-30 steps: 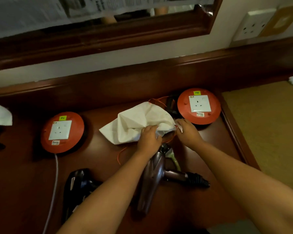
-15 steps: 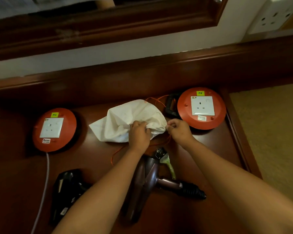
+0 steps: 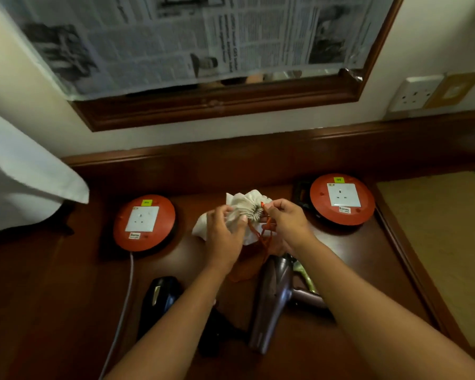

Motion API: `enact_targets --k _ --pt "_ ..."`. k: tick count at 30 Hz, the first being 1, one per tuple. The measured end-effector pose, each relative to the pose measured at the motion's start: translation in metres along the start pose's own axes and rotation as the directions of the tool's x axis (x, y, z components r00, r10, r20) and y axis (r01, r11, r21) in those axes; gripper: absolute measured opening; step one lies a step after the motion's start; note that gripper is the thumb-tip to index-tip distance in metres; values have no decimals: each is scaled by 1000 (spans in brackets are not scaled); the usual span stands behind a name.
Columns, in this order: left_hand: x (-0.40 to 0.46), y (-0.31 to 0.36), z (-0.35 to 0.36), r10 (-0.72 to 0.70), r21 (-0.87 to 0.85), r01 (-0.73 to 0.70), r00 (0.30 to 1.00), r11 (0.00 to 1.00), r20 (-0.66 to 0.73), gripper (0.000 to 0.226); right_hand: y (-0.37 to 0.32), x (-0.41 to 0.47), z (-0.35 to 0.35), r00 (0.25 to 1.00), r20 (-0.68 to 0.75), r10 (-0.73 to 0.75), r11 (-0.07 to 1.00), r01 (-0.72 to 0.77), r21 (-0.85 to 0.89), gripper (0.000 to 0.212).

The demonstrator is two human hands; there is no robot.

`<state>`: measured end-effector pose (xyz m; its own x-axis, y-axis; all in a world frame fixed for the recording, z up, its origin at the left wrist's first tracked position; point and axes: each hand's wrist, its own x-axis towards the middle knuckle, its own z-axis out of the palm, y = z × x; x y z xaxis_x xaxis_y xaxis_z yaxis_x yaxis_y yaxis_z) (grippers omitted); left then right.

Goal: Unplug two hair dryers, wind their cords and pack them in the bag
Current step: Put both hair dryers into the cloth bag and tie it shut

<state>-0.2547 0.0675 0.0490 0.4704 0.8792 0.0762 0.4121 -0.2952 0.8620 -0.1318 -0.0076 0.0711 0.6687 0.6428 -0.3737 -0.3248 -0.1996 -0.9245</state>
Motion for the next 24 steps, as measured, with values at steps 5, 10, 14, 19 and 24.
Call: enact_targets --k 5,10,14,19,24 --pt "0 8 -33 6 38 -10 995 999 100 26 -18 -28 25 990 46 -132 975 138 -174 10" --pt "4 14 -54 50 113 -69 986 991 160 19 -21 -40 32 984 69 -166 881 179 -438 11" --pt "11 17 -62 143 233 -195 964 953 223 21 -26 -43 30 910 167 -378 503 354 -789 44" --pt "27 43 -72 251 294 -348 913 890 321 26 -62 -44 27 875 320 -362 455 466 -759 24" --pt "43 76 -81 254 217 -324 920 921 298 24 -102 -30 21 879 246 -409 564 455 -689 8"
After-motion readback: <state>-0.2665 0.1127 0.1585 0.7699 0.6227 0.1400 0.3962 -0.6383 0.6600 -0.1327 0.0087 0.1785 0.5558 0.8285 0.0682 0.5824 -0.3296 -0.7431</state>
